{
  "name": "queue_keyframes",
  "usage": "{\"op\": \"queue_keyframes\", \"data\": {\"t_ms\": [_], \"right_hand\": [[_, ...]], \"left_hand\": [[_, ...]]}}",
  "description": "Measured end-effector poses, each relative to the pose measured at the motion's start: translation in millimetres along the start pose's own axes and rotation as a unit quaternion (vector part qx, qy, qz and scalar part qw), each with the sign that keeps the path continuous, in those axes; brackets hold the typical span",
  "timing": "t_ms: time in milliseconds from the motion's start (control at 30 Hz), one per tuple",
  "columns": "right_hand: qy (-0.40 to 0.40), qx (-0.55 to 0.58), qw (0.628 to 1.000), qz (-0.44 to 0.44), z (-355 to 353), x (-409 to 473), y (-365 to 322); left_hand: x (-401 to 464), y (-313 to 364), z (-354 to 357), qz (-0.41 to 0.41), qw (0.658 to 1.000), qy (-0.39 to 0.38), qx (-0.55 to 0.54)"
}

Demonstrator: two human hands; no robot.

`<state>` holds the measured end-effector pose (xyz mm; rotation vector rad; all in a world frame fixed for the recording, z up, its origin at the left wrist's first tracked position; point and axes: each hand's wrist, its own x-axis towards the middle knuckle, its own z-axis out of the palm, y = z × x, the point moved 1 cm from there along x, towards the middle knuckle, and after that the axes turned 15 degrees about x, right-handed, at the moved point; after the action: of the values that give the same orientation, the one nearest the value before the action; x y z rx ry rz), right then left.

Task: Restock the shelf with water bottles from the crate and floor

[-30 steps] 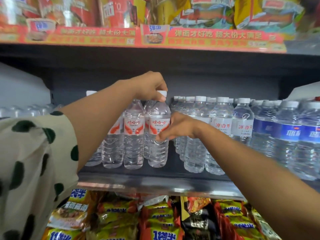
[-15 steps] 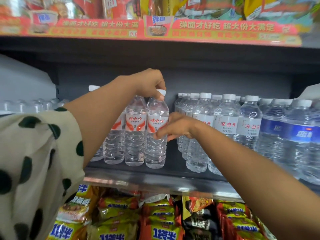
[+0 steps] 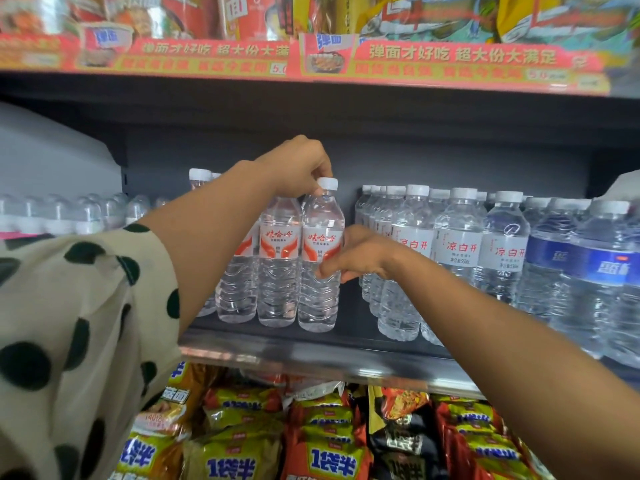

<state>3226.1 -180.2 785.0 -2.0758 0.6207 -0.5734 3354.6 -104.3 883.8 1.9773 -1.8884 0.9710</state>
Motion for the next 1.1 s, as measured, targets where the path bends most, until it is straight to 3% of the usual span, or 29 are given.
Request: {"op": "queue_keyframes", "data": {"t_ms": [833,1100], "right_hand": [[0.03,-0.021,0.999,0.024,4,-12,-7],[0.117,-0.153,0.981,0.011,9,-36,-11]], "left_hand": [[-30,-7,-18,0.011,1.0,0.003,0.014],[-73,10,-20,0.044,0.997,0.035,0.053]]}}
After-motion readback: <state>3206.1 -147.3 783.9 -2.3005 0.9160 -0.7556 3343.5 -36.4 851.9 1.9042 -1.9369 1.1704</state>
